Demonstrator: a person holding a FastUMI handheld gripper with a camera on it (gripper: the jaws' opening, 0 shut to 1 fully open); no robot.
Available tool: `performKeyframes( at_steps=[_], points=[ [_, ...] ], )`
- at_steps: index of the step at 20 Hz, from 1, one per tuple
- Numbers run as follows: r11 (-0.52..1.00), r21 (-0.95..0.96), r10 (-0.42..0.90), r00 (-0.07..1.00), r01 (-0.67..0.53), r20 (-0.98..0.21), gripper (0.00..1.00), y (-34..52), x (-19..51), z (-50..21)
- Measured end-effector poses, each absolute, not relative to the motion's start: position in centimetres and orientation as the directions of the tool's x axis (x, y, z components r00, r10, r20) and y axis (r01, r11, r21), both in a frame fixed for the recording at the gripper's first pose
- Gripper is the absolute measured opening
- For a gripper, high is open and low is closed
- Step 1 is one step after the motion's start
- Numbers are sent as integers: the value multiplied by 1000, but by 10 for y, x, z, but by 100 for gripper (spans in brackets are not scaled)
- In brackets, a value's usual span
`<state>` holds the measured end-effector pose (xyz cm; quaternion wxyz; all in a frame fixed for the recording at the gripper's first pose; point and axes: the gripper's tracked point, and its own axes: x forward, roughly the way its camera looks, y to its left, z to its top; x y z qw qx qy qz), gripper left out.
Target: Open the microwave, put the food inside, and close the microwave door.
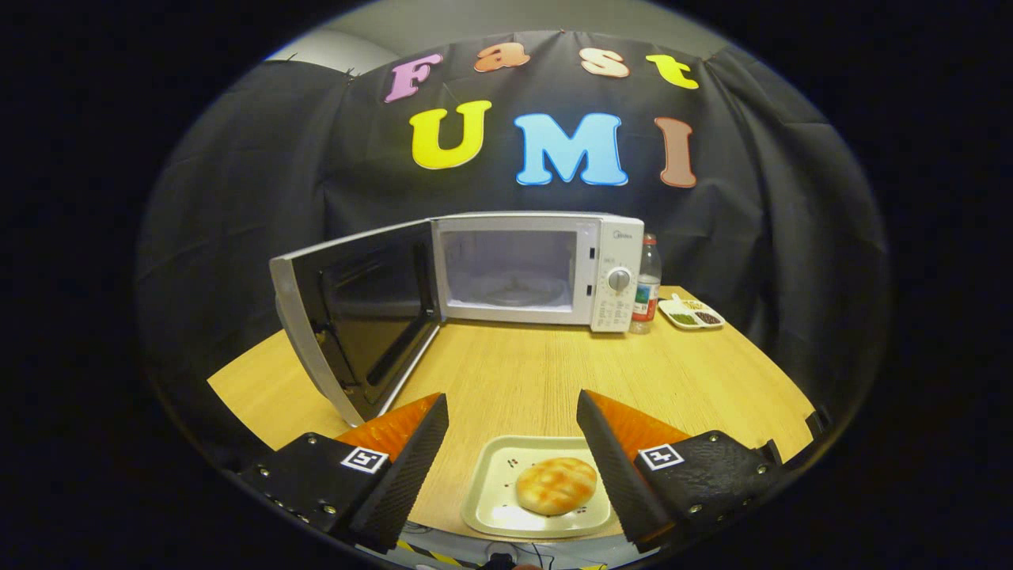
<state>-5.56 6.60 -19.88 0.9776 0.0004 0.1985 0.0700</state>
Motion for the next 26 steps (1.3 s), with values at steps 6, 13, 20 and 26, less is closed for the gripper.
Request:
performKeyframes(
  at_steps=[6,13,20,26],
  points=[
    [996,29,82,845,-79,-529,99,40,-64,-262],
    [998,55,68,779,-43,-624,100,29,-72,-298],
    [995,59,99,749,-79,-655,87,36,-69,-305],
    [985,159,157,771,-73,-617,74,48,-51,-276]
  ],
)
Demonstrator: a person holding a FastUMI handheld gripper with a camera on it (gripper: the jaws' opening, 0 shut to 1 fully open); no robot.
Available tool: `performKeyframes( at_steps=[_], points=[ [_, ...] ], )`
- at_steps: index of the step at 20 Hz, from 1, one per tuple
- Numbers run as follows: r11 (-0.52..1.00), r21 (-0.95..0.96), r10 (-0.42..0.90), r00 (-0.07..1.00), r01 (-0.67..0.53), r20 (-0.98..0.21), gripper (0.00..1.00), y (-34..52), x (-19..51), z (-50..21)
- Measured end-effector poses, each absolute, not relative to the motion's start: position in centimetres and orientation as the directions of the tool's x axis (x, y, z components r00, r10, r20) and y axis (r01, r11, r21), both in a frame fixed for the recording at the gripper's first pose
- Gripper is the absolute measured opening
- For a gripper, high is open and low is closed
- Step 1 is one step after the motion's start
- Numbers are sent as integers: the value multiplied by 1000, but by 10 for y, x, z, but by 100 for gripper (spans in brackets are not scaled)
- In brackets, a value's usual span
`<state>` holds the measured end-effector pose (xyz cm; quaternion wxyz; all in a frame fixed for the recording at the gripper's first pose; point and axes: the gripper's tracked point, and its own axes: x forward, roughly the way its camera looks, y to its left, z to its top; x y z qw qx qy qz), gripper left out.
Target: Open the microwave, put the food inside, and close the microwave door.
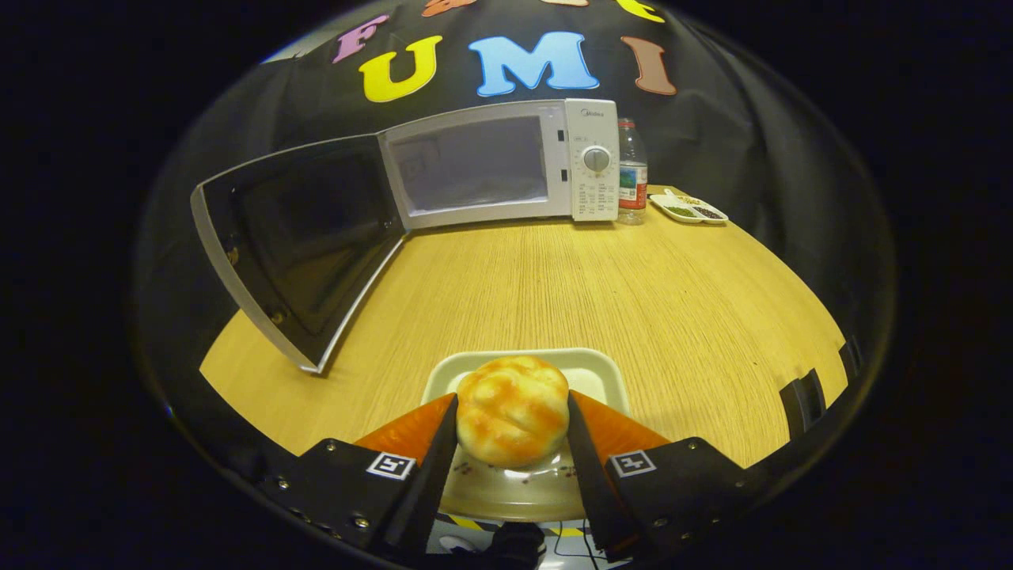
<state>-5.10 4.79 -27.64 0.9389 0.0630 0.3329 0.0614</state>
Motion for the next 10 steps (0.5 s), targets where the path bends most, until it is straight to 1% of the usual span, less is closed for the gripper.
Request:
performKeyframes(
  at_steps=[4,10],
  points=[
    [966,248,206,798,-73,-567,74,58,-22,-250],
    [917,382,302,819,-110,-488,74,79,26,-224]
  ],
)
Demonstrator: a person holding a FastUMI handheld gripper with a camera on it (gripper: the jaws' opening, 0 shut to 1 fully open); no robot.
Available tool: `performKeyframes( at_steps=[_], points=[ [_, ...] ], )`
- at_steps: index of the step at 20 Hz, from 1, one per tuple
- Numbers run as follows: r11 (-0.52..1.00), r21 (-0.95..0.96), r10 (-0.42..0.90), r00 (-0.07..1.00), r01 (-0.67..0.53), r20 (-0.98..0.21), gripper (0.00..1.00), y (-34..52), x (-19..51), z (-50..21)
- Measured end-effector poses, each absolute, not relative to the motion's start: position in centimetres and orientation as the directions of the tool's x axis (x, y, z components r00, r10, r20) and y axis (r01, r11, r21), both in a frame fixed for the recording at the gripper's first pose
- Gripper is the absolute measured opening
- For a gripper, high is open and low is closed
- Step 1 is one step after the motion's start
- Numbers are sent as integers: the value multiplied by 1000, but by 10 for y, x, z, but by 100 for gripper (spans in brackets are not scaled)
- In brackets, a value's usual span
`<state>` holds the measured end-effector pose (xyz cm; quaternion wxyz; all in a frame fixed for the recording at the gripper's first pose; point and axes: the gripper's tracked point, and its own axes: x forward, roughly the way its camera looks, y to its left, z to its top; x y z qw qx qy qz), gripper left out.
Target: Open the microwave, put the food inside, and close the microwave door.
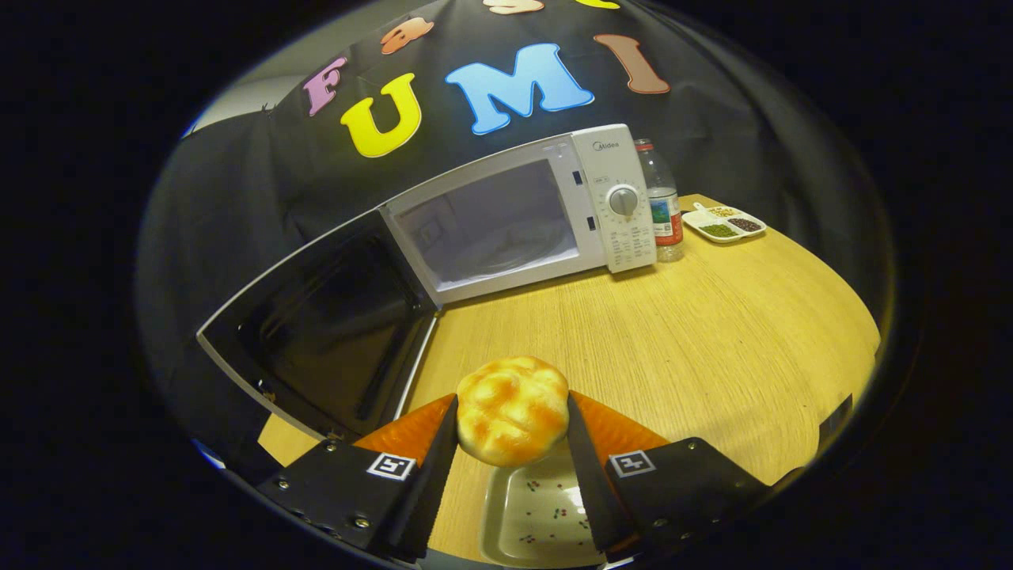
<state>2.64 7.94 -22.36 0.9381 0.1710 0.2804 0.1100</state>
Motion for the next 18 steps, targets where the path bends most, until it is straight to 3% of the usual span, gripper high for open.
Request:
performKeyframes(
  at_steps=[6,18],
  points=[
    [845,525,369,824,-105,-429,74,102,78,-210],
    [785,616,371,850,-72,-374,74,122,179,-207]
  ],
)
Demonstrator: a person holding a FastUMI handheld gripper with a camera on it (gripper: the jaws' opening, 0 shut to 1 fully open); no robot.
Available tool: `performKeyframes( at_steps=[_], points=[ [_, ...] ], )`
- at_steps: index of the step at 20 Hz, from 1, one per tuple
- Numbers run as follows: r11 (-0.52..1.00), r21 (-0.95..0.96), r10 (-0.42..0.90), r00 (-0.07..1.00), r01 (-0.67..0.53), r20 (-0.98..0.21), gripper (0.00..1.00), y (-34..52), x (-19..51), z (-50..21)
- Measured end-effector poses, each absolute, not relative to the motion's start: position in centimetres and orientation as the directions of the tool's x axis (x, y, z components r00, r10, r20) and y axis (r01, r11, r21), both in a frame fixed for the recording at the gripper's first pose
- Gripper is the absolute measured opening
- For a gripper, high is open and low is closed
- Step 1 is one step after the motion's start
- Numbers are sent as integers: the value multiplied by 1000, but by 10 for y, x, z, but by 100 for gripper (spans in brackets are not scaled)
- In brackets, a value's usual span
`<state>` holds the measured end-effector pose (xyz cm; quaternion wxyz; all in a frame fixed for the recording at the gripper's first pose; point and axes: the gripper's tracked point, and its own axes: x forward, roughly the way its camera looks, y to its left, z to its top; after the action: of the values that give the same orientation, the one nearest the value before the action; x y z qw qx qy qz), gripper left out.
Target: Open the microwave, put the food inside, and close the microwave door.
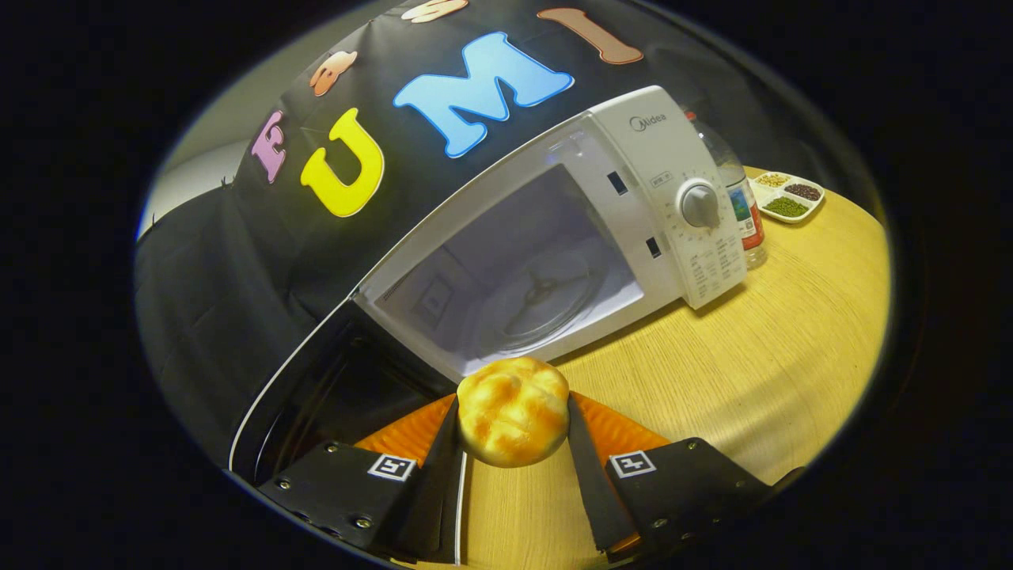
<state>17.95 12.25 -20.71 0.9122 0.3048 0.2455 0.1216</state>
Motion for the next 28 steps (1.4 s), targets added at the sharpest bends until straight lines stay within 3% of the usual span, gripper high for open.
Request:
performKeyframes(
  at_steps=[11,25,28],
  points=[
    [746,665,344,877,-37,-336,74,137,265,-218],
    [781,623,208,917,53,-339,74,146,335,-242],
    [786,616,185,927,59,-325,80,143,340,-241]
  ],
)
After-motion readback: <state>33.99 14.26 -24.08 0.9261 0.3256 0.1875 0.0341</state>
